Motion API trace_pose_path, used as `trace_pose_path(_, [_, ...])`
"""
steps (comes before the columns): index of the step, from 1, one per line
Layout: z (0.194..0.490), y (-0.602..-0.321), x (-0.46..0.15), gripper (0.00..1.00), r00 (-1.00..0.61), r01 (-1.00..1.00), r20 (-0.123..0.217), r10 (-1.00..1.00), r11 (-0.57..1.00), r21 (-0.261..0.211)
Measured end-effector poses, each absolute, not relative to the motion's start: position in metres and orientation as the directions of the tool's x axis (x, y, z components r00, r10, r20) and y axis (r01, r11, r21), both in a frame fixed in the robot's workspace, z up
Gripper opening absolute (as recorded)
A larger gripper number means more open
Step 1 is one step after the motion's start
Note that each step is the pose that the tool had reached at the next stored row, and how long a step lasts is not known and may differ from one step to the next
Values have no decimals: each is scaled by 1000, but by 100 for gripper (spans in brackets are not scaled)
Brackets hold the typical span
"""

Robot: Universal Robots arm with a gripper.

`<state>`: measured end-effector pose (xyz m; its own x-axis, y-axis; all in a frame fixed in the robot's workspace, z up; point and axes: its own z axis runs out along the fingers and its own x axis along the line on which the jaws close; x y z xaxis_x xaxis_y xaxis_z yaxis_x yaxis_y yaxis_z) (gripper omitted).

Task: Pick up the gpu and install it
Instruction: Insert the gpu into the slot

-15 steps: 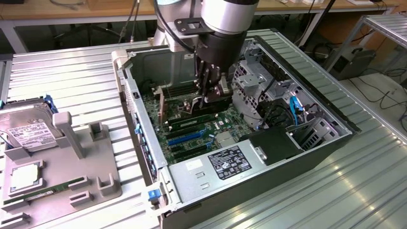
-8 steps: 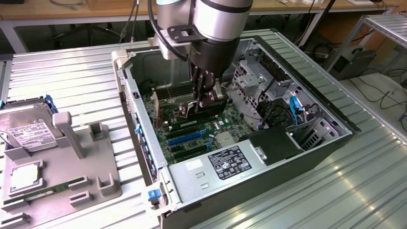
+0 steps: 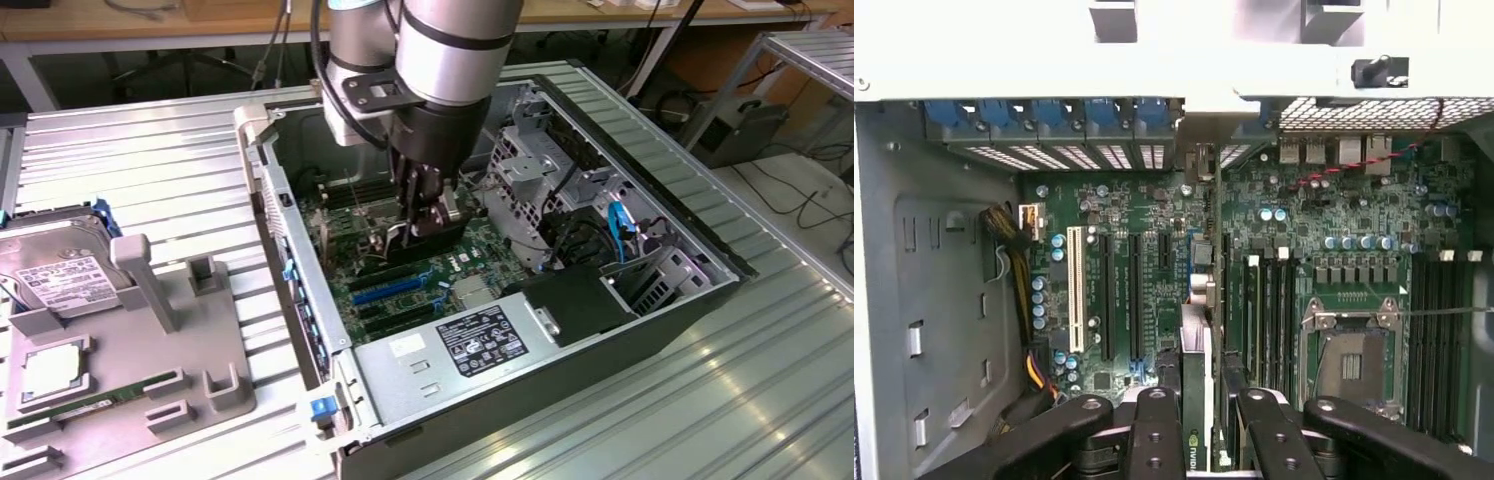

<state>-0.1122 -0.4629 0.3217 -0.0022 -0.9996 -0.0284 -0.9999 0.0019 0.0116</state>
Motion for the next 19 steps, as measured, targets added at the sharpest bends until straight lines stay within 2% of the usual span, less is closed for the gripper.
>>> trace_pose_path(19, [285,-463,-108,26,19,-1000,-29,-999,-19,13])
